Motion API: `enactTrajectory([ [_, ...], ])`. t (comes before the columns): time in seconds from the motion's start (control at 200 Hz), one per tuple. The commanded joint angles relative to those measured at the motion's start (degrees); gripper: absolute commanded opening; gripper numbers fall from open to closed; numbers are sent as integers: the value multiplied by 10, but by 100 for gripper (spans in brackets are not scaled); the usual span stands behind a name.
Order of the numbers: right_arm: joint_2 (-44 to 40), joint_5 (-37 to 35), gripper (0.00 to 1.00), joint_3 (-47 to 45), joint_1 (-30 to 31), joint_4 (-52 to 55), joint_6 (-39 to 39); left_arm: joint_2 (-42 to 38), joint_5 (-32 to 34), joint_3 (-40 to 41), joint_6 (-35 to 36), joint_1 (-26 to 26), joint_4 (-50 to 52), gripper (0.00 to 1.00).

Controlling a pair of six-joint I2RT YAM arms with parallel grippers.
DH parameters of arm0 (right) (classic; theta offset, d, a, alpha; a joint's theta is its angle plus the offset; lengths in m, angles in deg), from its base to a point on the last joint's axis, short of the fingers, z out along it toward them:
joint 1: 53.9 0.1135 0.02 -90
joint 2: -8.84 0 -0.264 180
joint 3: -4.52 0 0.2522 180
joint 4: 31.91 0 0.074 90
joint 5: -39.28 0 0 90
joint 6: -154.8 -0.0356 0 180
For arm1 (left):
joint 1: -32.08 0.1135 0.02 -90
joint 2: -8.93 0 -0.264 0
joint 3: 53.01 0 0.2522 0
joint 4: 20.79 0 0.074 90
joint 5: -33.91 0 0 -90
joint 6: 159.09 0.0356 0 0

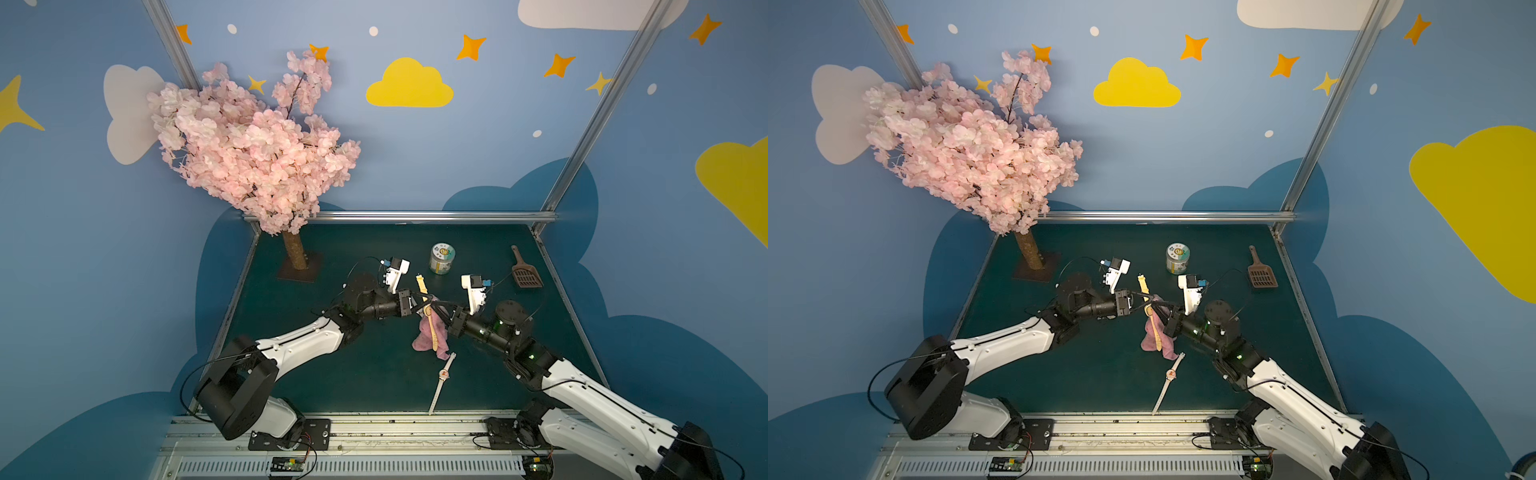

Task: Wipe the watch dial
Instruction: Wipe the watch.

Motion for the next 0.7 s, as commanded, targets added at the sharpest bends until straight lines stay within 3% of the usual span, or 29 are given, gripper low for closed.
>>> enactTrajectory([
  [0.0, 9, 28, 0, -1, 9, -27, -10, -12, -15, -1, 4, -7, -21, 3],
  [0.21, 19, 49, 0, -10, 15, -7, 7, -10, -15, -1, 0, -5, -24, 3],
  [0.471, 16, 7, 0, -21, 15, 25, 17, -13, -14, 4, -4, -5, -30, 3],
  [0.696, 35, 56, 0, -14, 15, 27, 33, -11, -16, 1, -7, -4, -31, 3],
])
